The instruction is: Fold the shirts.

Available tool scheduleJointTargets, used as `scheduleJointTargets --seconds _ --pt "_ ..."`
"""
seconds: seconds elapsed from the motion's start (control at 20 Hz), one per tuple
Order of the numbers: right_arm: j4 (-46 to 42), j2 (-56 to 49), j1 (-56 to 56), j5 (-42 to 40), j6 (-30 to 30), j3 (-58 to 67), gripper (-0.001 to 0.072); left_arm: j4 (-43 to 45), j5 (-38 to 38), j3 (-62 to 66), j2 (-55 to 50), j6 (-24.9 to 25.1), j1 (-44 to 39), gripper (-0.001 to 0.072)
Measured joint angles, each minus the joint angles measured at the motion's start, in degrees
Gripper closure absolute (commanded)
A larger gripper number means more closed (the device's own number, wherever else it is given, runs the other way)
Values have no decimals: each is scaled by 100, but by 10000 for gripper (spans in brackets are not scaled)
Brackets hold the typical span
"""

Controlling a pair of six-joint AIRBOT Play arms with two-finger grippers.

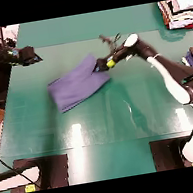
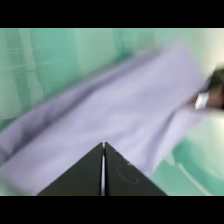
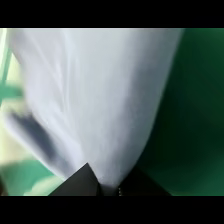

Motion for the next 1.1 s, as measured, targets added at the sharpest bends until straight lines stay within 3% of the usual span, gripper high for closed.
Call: scheduleJointTargets --seconds 0.3,0.6,0.8,1.1 --pt "-1139 752 -1692 485 472 776 693 -22 26 0 0 81 -1228 682" --pt "-1515 1217 -3958 601 564 909 694 -24 455 0 0 96 -2114 682" --pt "-1550 1285 -5077 614 566 852 694 -22 686 0 0 98 -2350 683" --pt "-1423 1388 -5823 501 348 1226 694 -20 942 0 0 96 -2435 682"
